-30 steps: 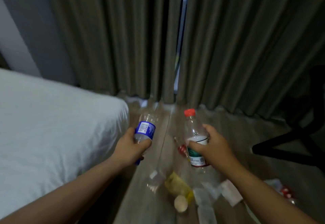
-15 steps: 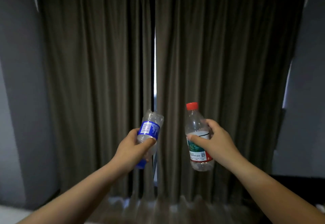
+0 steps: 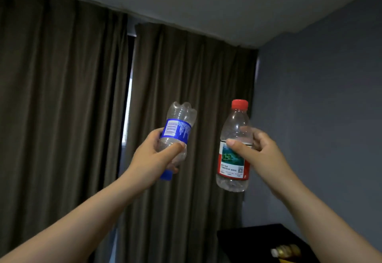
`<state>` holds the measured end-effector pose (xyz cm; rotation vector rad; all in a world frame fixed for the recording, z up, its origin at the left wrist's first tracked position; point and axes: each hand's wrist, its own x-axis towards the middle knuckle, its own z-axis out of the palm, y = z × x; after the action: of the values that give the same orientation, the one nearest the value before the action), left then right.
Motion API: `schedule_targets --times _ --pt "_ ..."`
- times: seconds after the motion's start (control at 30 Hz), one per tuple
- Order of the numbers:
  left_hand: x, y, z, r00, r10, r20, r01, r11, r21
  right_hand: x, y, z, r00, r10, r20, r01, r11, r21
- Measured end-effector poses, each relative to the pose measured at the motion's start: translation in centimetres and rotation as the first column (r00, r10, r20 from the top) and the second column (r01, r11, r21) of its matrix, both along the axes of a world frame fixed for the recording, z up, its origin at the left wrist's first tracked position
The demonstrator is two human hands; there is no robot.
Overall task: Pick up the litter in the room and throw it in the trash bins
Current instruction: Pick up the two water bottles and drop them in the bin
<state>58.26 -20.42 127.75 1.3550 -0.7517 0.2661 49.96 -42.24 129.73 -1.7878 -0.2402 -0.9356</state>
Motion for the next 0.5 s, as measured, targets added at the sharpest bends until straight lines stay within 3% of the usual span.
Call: schedule_targets --times 0.27,0.5 --pt "-5.1 -1.9 -0.6 0.946 -0.322 0.041 0.32 0.947 0.04 -11.9 2.7 -1.5 0.954 -0.3 0.015 0.299 0.953 0.059" --pt "-13.8 -7.4 -1.3 0.762 -0.647 0.02 0.647 0.762 0.013 -24.7 4.0 -2.4 0.794 -0.607 -0.018 0.607 0.792 0.072"
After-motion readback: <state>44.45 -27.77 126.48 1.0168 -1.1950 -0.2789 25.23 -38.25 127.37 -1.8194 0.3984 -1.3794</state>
